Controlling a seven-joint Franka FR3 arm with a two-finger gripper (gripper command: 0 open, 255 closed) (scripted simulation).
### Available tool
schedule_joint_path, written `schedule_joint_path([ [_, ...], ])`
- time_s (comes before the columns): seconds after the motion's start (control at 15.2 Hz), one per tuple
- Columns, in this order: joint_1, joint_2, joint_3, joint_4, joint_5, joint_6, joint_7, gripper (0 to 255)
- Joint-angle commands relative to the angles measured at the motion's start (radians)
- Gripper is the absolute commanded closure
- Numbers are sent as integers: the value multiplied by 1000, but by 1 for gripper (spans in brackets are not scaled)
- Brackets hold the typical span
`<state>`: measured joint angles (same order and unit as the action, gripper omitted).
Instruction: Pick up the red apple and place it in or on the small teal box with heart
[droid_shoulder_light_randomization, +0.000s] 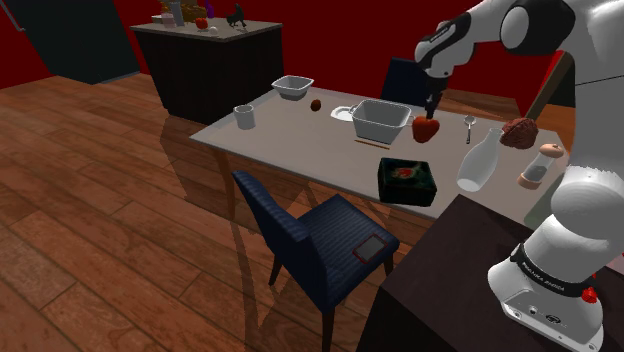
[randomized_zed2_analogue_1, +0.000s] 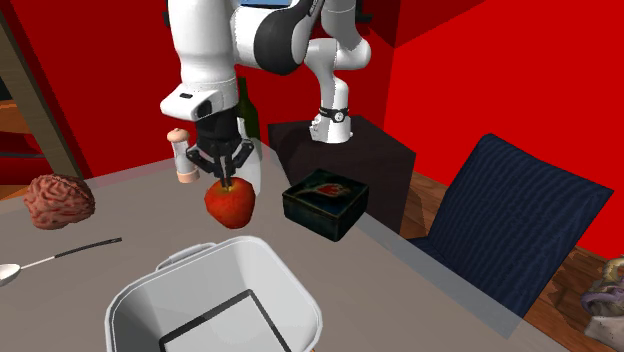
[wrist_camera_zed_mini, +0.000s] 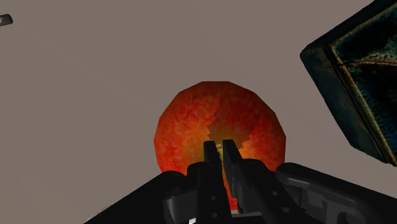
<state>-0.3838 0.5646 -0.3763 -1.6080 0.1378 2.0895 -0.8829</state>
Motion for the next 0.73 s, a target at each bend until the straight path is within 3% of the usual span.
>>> schedule_joint_path([
  [0.0,1,-12,-3,8,-4,-20,1,255],
  [0.66,6,-65,-15,66,-24,-128,7,255],
])
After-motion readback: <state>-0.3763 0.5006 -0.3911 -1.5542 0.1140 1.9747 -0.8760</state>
